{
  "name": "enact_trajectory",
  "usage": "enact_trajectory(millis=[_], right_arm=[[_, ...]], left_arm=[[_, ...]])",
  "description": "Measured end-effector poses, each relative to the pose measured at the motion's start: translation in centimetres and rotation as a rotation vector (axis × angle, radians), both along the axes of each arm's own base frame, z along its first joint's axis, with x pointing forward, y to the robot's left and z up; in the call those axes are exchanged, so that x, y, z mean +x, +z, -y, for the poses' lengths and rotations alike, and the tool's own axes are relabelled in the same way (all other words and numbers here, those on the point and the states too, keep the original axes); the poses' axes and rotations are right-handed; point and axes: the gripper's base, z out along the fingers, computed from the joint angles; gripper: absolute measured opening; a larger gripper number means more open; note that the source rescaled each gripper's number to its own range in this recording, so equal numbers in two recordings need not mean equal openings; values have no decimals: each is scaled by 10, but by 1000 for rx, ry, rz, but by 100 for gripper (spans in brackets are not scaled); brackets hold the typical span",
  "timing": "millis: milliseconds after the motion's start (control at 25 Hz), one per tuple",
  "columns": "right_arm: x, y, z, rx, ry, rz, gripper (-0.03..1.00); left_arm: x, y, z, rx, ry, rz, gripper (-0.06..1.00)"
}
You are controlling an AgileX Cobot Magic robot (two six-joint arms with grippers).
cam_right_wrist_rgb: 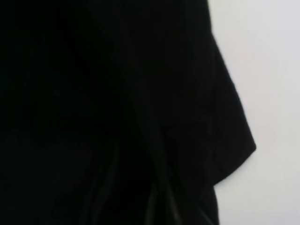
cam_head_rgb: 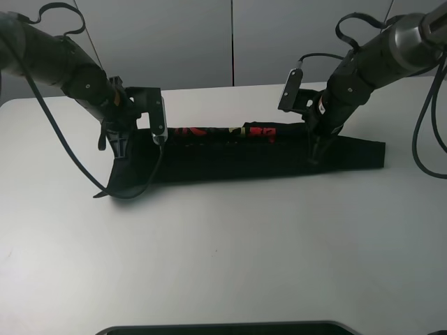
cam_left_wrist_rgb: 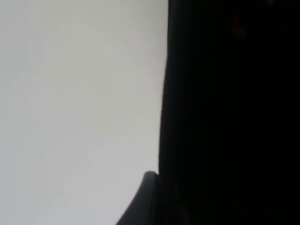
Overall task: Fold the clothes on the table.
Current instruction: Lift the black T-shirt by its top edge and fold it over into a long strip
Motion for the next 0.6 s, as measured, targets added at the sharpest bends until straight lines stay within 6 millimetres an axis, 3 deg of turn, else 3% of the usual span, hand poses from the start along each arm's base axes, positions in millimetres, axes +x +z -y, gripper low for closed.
enact_trajectory(millis=[160, 240, 480, 600], right_arm=[[6, 0, 2, -7, -46, 59, 11], [11, 3, 1, 3, -77, 89, 23], [25, 14, -1, 65, -181, 162, 72], [27, 16, -1, 91, -231, 180, 79]], left_arm=[[4, 2, 2, -5, 2, 10, 0], [3, 1, 1, 11, 10, -3, 0], [1, -1, -4, 56, 36, -39, 0], [0, -1, -5, 42, 94, -52, 5]])
